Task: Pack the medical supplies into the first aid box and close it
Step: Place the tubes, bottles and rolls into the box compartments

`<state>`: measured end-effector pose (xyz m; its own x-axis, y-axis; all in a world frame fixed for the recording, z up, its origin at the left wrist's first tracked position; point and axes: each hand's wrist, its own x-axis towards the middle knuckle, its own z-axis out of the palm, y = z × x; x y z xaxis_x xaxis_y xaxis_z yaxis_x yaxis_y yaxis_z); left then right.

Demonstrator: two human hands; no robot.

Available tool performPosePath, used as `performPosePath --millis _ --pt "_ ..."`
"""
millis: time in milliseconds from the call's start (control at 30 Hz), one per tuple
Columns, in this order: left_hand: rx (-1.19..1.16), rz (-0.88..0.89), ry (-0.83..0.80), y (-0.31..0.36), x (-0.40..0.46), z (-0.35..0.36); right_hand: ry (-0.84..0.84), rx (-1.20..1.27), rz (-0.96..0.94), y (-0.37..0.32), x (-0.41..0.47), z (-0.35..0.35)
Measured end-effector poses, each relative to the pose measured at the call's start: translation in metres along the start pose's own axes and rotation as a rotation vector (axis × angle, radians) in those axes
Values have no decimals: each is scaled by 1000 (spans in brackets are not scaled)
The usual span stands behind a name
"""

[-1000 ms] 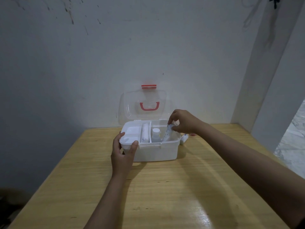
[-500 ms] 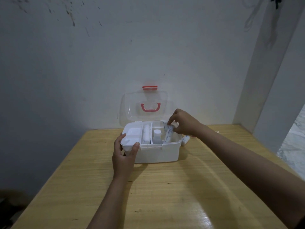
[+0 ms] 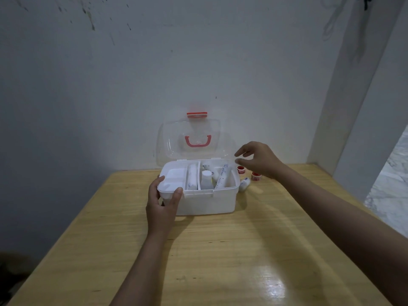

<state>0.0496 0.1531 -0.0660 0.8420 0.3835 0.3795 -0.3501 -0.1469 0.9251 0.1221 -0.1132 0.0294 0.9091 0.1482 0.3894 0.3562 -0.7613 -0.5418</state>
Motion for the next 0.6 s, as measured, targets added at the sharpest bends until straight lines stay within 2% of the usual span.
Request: performPosePath --millis 133,267,400,600 --pt "-6 -7 -14 0 0 -1 135 -17 128 37 -11 -11" --pt "-8 1 -8 0 0 -1 218 -121 350 86 -27 -9" --pt "0 -4 8 -2 1 1 240 -231 565 115 -40 -1" --pt "2 -4 21 -2 0 2 310 -61 509 133 -51 12"
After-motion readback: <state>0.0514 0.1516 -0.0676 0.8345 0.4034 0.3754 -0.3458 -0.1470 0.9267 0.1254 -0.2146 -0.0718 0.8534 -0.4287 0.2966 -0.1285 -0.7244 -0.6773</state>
